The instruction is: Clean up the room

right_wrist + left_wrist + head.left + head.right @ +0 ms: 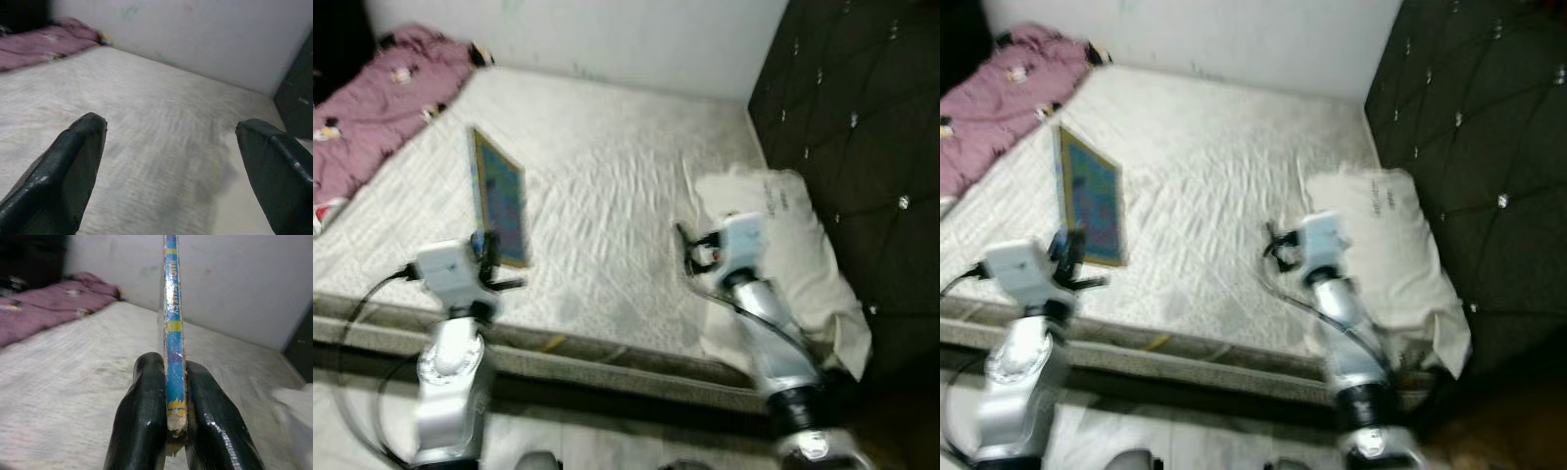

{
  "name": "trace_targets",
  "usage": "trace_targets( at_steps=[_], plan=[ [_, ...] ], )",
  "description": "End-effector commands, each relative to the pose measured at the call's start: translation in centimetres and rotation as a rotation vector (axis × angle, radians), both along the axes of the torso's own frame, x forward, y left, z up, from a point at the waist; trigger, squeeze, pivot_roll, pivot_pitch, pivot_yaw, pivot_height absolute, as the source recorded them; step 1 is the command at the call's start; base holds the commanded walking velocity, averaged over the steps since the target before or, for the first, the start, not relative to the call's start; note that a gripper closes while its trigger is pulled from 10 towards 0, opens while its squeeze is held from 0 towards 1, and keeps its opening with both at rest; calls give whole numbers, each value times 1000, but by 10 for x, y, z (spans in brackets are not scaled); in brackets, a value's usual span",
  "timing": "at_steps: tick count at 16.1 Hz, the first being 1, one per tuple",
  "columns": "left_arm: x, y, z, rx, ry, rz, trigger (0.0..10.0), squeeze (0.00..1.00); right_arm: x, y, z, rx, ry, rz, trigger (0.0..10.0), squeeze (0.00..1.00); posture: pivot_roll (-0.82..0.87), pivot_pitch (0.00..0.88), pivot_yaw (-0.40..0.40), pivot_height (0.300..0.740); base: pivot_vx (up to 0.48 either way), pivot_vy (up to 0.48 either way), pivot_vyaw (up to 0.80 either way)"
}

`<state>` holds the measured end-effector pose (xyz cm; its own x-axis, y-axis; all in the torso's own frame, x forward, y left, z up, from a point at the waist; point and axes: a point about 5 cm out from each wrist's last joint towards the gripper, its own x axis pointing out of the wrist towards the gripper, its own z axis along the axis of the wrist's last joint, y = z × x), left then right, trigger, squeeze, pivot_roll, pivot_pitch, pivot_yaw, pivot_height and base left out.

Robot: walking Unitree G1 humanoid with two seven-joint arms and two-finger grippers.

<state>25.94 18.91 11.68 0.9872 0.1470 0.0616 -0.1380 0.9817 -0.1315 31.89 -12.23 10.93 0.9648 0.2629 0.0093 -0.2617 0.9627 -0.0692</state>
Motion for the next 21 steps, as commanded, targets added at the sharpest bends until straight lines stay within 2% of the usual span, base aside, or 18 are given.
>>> trace_targets(
  at_steps=[1,4,7,21],
  plan=[
    [4,-9,14,0,-71,-28,10000,0,3,-12,7,-18,-11,-28,10000,0,69,0,-56,740,0,0,0],
    [3,-10,16,-13,-82,-47,10000,0,1,-11,7,-24,0,-22,10000,0,69,0,-58,740,0,0,0],
    [3,-11,16,-16,-87,-60,10000,0,1,-11,6,-17,2,-22,10000,0,68,0,-57,740,80,0,-702],
    [5,-14,18,-20,-95,-84,10000,0,2,-8,7,-23,7,-19,10000,0,66,0,-53,740,341,0,0]
  ],
)
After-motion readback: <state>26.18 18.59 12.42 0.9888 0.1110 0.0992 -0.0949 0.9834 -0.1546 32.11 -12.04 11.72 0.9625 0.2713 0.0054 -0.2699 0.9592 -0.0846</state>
